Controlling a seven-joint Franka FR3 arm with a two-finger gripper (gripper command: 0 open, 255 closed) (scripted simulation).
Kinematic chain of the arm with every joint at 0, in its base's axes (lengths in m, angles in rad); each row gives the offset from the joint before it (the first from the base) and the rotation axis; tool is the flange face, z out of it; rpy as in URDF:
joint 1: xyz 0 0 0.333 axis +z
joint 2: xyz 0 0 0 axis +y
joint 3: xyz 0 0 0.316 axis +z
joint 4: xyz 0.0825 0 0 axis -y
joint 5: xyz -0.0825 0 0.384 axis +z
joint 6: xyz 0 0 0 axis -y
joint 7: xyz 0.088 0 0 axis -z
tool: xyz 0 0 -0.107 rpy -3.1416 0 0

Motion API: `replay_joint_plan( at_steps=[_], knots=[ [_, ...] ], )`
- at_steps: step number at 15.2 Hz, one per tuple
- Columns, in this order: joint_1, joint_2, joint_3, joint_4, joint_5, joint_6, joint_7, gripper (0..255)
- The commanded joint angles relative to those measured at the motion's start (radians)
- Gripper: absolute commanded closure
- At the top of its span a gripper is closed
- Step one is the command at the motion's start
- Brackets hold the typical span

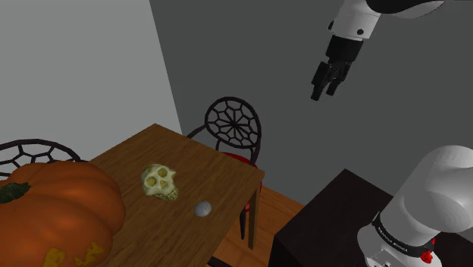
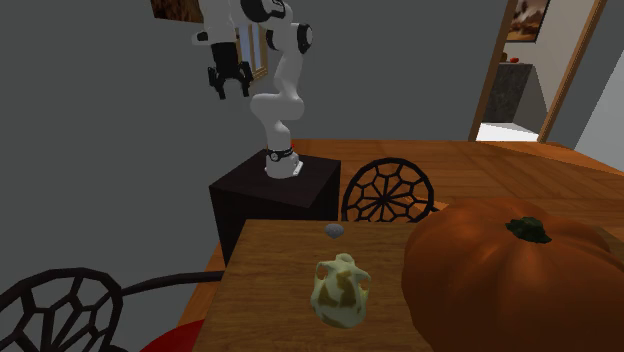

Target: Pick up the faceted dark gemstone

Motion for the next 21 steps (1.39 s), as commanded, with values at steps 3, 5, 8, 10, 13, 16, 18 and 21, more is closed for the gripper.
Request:
replay_joint_plan(
  at_steps=[3,5,8,10,13,16,18,21],
  knots=[
    [0.012,0.014,0.042,-0.030,0.020,0.046,0.040,0],
    [0.024,0.034,0.085,-0.055,0.040,0.093,0.081,0],
    [0.043,0.076,0.149,-0.082,0.067,0.165,0.141,0],
    [0.054,0.112,0.192,-0.094,0.084,0.214,0.181,0],
    [0.070,0.178,0.257,-0.100,0.103,0.289,0.242,0],
    [0.081,0.256,0.320,-0.095,0.114,0.363,0.306,0],
    [0.086,0.315,0.363,-0.084,0.115,0.412,0.350,0],
    [0.088,0.413,0.426,-0.058,0.102,0.482,0.422,0]
  ],
)
